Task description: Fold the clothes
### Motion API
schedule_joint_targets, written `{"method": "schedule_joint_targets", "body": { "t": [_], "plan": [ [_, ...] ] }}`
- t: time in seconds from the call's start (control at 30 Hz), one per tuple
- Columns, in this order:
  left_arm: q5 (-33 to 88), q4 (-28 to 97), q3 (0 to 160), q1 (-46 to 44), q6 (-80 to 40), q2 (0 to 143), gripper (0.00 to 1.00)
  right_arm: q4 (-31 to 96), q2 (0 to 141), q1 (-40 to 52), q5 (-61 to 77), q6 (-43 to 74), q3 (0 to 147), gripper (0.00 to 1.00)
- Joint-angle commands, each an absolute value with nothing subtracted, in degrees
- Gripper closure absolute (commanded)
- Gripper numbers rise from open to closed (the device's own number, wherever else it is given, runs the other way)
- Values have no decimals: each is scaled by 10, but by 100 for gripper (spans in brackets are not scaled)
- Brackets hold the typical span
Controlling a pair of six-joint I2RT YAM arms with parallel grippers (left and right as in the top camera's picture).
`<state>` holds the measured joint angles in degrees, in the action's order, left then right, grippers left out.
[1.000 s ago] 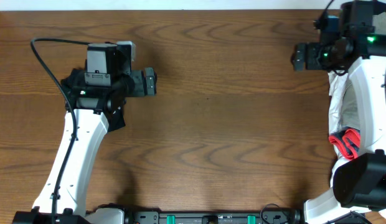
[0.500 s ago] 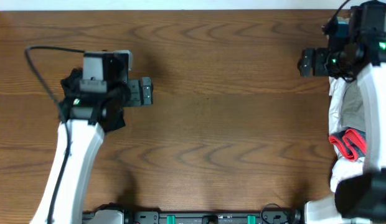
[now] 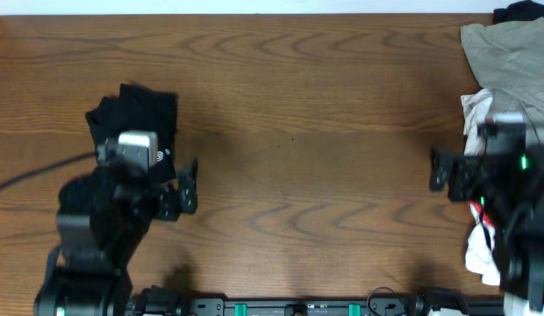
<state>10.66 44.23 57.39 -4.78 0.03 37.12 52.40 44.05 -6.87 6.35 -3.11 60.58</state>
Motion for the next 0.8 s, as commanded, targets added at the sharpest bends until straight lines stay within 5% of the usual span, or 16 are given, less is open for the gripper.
{"method": "schedule_joint_targets", "body": {
  "t": [0.0, 0.77],
  "plan": [
    [98, 442, 567, -47, 8, 345, 2, 547, 390, -63, 58, -22, 594, 1],
    [98, 442, 567, -47, 8, 335, 2, 726, 332, -63, 55, -33, 593, 1]
  ]
}}
